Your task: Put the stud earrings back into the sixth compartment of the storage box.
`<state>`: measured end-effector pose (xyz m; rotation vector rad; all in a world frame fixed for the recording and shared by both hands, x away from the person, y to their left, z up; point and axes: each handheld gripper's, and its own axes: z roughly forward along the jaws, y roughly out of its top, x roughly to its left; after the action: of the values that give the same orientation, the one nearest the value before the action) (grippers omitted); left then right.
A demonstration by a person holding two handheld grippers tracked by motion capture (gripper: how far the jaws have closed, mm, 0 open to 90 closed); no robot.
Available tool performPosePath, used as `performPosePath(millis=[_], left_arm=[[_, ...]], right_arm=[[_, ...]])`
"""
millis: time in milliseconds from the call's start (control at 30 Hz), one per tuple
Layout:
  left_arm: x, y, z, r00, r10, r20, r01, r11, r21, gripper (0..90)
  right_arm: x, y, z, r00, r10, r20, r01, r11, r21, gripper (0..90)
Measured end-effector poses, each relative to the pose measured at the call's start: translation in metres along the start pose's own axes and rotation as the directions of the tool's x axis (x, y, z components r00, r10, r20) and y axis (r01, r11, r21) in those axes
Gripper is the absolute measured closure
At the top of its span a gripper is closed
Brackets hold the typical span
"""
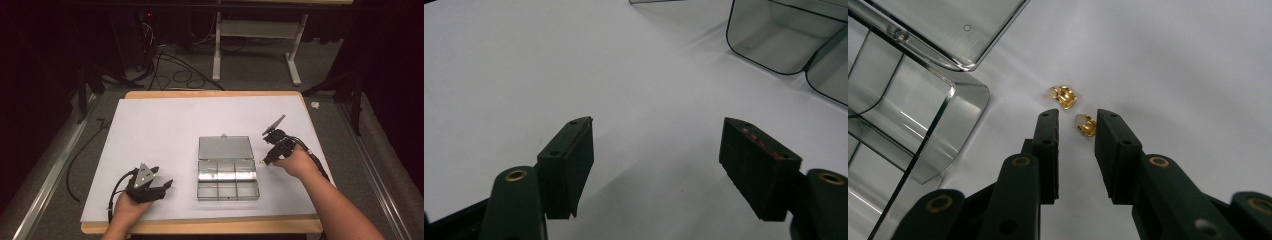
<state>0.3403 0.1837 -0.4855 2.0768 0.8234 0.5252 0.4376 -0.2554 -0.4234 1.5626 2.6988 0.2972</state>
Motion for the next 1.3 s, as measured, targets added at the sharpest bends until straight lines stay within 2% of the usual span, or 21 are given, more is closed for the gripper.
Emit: performPosePath(millis=[100,167,233,333,467,567,767,900,967,1000,1033,1067,1300], left_arm=[[-0.001,0.0,0.0,1.0,0.008,-0.005,-0.008,1.0,-0.003,30.7],[-0.001,0.0,0.001,1.0,0.006,-0.003,-0.006,1.0,-0.004,30.7],[-0.001,0.0,0.001,1.0,0.005,-0.003,-0.005,1.0,-0.002,30.6],[-0.002,0.0,0.0,0.9997,0.022,-0.005,-0.022,0.9997,-0.004,30.4],[-0.002,0.0,0.001,0.9999,0.014,-0.003,-0.014,0.9999,0.002,30.4],[-0.003,0.0,0.001,0.9997,0.023,-0.005,-0.023,0.9997,0.005,30.4],[-0.003,0.0,0.001,0.9998,0.022,-0.002,-0.022,0.9997,0.008,30.4],[-0.002,0.001,0.002,0.9998,0.021,-0.002,-0.021,0.9997,0.015,30.4],[-0.002,0.001,0.002,0.9998,0.02,-0.001,-0.02,0.9996,0.017,30.4],[-0.002,0.001,0.001,0.9998,0.022,-0.002,-0.022,0.9996,0.016,30.4],[-0.002,0.001,0.001,0.9998,0.022,-0.002,-0.022,0.9996,0.016,30.4],[-0.002,0.001,0.002,0.9998,0.021,-0.001,-0.021,0.9997,0.015,30.4],[-0.002,0.001,0.002,0.9998,0.019,-0.005,-0.019,0.9997,0.018,30.4]], right_arm=[[0.0,0.003,0.002,1.0,-0.002,-0.001,0.002,1.0,0.002,73.4],[0.0,0.004,0.003,0.9999,0.014,0.003,-0.014,1.0,0.014,73.6],[-0.002,0.005,0.004,1.0,0.0,0.007,0.0,1.0,0.018,74.3],[-0.004,0.006,0.005,0.9997,0.021,0.01,-0.021,1.0,0.021,75.9],[-0.004,0.006,0.006,0.9999,0.014,0.011,-0.014,0.999,0.03,77.2],[-0.004,0.007,0.007,0.9999,0.011,0.009,-0.011,1.0,0.026,78.3],[-0.003,0.008,0.009,0.9999,0.006,0.014,-0.007,0.999,0.042,85.4],[-0.001,0.008,0.006,1.0,0.001,0.007,-0.002,0.999,0.04,87.0],[0.0,0.007,0.003,0.9999,0.016,0.005,-0.017,0.999,0.037,87.1],[-0.001,0.007,0.0,1.0,0.004,0.005,-0.004,1.0,0.027,87.1],[0.001,0.006,-0.002,0.9996,0.028,0.005,-0.028,0.999,0.032,87.1],[0.0,0.005,-0.002,1.0,0.003,0.004,-0.003,1.0,0.025,87.1],[0.006,-0.001,-0.011,0.9998,-0.014,-0.011,0.014,1.0,0.022,87.1]])
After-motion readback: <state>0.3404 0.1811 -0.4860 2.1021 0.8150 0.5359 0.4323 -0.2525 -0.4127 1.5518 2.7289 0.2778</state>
